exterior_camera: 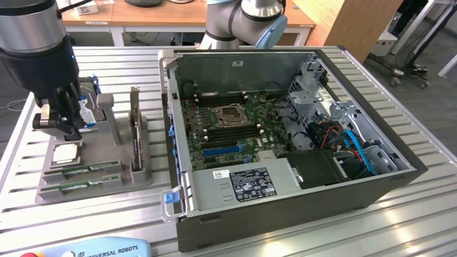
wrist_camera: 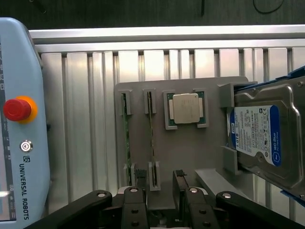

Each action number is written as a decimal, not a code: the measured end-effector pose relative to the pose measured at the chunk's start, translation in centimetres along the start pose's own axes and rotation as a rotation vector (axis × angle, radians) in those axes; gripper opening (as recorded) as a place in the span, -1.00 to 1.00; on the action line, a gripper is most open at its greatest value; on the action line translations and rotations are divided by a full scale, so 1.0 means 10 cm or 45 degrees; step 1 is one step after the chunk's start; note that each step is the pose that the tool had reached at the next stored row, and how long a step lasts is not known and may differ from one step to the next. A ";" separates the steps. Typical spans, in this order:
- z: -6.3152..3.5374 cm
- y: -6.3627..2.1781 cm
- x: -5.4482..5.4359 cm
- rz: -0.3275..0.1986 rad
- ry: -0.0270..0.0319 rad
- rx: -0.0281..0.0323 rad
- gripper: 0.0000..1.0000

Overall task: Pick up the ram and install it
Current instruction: 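Pick up the ram and move it above insertion slot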

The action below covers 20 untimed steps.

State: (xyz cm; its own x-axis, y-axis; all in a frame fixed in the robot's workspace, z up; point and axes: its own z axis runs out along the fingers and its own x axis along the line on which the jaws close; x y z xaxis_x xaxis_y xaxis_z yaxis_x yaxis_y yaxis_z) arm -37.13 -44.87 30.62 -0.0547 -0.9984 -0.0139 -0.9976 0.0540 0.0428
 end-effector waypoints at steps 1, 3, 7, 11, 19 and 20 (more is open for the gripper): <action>0.015 0.000 0.00 0.000 0.0000 0.0000 -0.29; 0.045 -0.002 0.00 0.000 0.0000 0.0000 -0.29; 0.099 -0.004 0.00 0.000 0.0001 -0.0001 -0.29; 0.151 -0.006 0.00 0.000 0.0001 0.0000 -0.29; 0.245 -0.010 0.00 0.000 0.0000 -0.0001 -0.29; 0.256 -0.011 0.00 0.000 0.0000 -0.0001 -0.29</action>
State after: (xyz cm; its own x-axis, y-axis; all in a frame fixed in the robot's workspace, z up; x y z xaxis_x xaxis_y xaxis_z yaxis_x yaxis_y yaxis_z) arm -37.13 -44.87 28.06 -0.0547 -0.9984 -0.0139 -0.9976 0.0540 0.0429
